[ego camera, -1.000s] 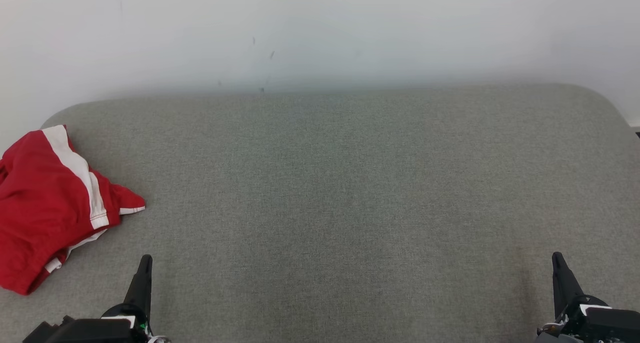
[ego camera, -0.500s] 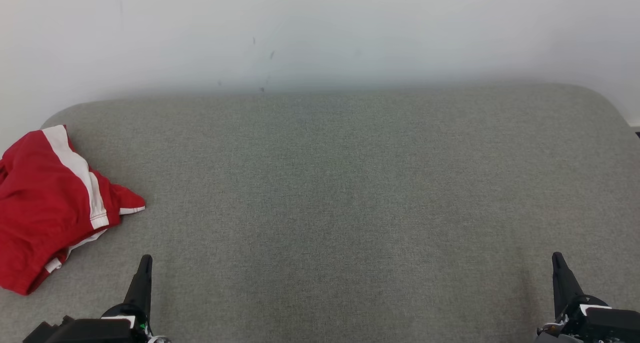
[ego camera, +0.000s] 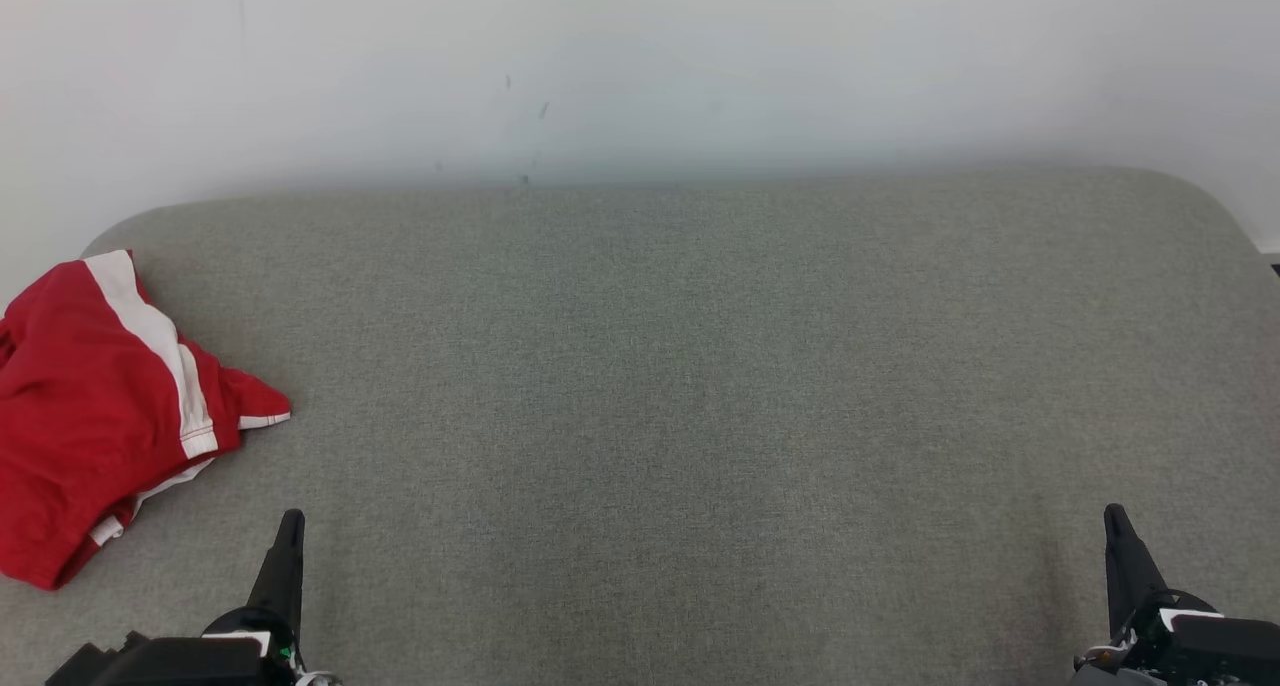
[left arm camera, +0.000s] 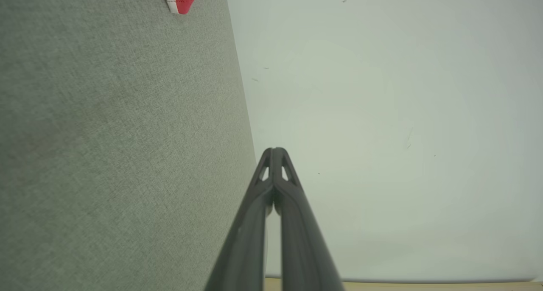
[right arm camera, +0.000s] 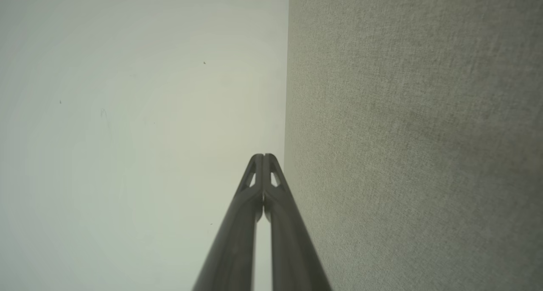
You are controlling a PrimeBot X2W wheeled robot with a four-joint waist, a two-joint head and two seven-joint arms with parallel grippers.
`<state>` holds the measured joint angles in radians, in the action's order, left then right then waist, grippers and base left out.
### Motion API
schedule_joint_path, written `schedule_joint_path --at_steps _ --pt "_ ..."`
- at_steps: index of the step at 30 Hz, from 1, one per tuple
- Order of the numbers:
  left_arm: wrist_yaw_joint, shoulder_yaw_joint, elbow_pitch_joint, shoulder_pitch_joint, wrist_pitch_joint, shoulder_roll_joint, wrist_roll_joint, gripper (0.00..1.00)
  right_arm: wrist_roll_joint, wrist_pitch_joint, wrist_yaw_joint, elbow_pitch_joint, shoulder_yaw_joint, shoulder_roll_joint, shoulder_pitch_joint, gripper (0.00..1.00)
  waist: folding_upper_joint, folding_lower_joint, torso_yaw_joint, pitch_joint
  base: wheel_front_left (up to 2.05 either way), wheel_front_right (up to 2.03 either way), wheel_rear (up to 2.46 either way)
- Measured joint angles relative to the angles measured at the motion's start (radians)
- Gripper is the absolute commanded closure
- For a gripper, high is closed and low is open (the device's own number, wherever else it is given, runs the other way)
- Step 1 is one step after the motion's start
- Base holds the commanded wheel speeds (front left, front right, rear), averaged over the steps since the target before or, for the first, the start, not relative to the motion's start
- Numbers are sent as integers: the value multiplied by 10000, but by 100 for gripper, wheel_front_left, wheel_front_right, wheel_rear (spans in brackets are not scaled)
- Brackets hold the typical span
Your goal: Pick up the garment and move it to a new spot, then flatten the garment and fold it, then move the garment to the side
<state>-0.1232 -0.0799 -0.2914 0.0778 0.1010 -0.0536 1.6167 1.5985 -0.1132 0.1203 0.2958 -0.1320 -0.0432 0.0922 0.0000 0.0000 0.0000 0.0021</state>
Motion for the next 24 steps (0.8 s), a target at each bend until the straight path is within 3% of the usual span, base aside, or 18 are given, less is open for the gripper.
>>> schedule_joint_path --at_steps 24 --pt "0 -2 0 0 0 2 0 100 0 0 0 0 0 0 0 100 0 0 0 0 0 0 0"
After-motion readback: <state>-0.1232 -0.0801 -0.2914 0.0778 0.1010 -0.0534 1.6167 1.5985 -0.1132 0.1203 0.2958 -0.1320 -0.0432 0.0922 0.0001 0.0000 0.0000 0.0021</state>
